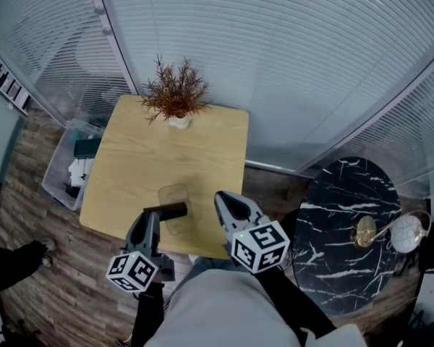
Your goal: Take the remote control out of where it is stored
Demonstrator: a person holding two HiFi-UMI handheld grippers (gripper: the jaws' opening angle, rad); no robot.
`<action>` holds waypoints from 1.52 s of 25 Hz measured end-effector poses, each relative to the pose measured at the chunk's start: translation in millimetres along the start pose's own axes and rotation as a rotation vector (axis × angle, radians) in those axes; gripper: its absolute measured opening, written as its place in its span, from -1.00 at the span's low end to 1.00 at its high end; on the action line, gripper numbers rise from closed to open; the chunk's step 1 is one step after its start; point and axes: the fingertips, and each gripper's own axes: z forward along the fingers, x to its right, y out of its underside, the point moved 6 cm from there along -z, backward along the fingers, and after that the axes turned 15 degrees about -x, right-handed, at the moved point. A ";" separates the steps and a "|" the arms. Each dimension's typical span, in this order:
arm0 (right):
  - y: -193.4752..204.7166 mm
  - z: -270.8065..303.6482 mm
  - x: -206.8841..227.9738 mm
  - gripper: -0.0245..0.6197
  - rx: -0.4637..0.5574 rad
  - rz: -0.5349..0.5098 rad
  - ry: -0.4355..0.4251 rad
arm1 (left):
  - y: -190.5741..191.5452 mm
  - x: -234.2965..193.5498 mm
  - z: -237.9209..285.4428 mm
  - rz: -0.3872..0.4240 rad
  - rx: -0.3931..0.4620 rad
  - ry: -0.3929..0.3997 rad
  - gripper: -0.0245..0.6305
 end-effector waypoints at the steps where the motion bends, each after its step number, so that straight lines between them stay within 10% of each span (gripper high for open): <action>1: 0.1 0.0 0.0 -0.91 0.000 0.002 0.000 | -0.3 0.3 -0.2 0.001 0.000 0.002 -0.62; 38: 2.4 3.7 0.6 -0.91 -0.010 0.005 -0.002 | -15.6 9.3 -14.0 -0.016 0.052 0.047 -0.62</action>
